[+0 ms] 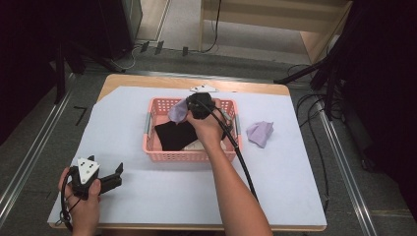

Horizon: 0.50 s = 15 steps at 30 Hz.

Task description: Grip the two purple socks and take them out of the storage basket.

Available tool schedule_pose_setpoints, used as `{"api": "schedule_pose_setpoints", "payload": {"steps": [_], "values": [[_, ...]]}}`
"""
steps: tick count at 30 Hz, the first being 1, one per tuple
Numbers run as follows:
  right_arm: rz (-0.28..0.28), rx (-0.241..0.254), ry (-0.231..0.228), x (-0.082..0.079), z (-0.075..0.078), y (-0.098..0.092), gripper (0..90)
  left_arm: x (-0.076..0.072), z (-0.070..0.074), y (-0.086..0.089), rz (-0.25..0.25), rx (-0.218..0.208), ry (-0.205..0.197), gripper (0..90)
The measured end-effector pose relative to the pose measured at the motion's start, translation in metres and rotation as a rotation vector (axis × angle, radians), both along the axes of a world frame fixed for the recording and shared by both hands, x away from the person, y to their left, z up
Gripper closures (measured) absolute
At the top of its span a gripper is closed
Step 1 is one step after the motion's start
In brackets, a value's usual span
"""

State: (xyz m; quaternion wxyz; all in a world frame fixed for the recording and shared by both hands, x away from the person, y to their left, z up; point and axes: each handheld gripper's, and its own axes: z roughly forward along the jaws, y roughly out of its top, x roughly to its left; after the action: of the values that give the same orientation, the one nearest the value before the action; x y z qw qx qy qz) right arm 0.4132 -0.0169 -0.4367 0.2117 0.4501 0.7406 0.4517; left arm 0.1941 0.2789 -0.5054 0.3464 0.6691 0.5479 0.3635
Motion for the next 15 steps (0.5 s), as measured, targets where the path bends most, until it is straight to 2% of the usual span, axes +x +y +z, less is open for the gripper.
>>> {"api": "schedule_pose_setpoints", "payload": {"steps": [7,11,15], "values": [[-0.015,0.045,-0.106,-0.014,0.026,-0.012,88.6,-0.001,0.000,0.001,-0.005,0.000,-0.001,8.3],[-0.027,0.067,-0.157,-0.021,0.032,-0.020,88.7,-0.001,0.001,0.002,-0.007,-0.011,0.003,8.2],[-0.054,0.107,-0.184,-0.025,0.036,-0.031,88.7,-0.001,0.001,0.002,-0.002,-0.014,-0.005,8.2]]}}
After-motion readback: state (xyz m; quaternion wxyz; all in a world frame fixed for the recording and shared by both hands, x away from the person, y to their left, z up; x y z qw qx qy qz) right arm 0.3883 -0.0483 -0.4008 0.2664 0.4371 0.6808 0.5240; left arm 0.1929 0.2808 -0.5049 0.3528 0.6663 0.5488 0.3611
